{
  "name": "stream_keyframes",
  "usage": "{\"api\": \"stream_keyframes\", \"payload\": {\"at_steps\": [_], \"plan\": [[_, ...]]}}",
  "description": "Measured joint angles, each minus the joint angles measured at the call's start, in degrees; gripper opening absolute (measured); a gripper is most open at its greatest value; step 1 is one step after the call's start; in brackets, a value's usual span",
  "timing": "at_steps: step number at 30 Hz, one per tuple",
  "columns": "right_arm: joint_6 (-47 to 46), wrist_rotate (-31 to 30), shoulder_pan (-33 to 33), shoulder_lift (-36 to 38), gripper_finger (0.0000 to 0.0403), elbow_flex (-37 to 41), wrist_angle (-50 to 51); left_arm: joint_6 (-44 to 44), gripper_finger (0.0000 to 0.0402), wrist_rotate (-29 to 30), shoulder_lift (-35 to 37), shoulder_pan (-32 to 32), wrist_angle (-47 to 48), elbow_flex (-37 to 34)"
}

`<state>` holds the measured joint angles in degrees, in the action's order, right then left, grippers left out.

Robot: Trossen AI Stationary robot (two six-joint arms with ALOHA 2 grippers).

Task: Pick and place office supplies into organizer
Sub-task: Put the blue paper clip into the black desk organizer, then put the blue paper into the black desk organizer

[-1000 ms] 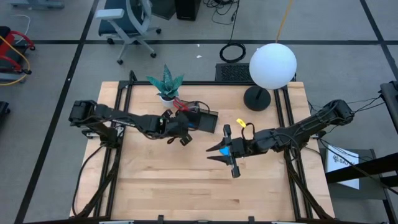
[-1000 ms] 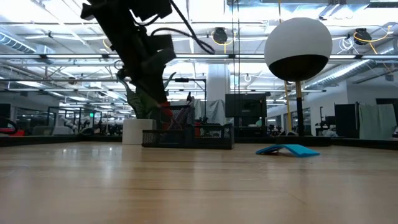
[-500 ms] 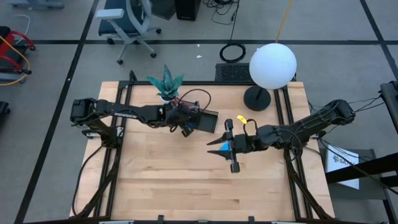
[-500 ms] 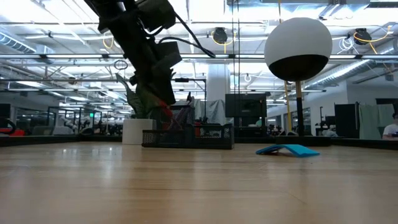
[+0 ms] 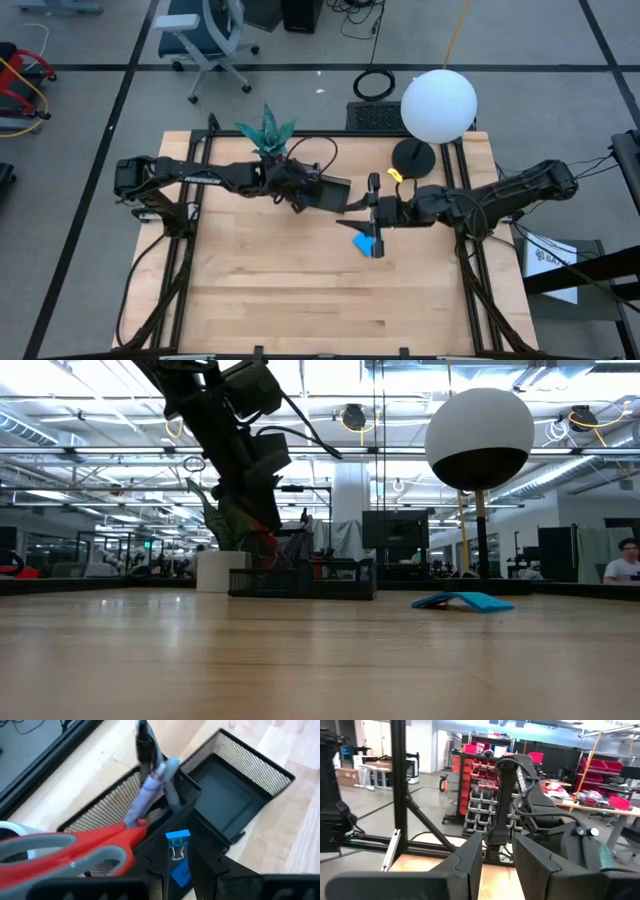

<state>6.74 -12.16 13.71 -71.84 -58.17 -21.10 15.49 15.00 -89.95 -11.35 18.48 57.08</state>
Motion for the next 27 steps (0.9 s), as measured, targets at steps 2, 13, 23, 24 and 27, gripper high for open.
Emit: {"api": "stream_keyframes", "payload": {"at_steps": [2,13,23,24,27], "plan": [[0.0,0.0,-0.9,0.0,0.01,0.0,0.2,-0.2,0.0058,-0.1,0.0,-0.3,-0.3,0.0],[-1.3,0.0,-2.1,0.0,0.01,0.0,1.3,0.1,0.0059,0.0,0.0,-0.2,-0.6,0.0],[-1.3,0.0,-2.1,-0.1,0.01,0.0,1.3,2.2,0.0115,0.0,0.0,-0.1,0.9,0.0],[-1.3,0.0,-2.1,0.0,0.01,0.0,1.3,2.2,0.0119,0.0,0.0,-0.1,0.9,0.0],[-1.3,0.0,-2.1,0.0,0.01,0.0,1.3,2.2,0.0127,0.0,0.0,-0.1,1.0,0.0]]}}
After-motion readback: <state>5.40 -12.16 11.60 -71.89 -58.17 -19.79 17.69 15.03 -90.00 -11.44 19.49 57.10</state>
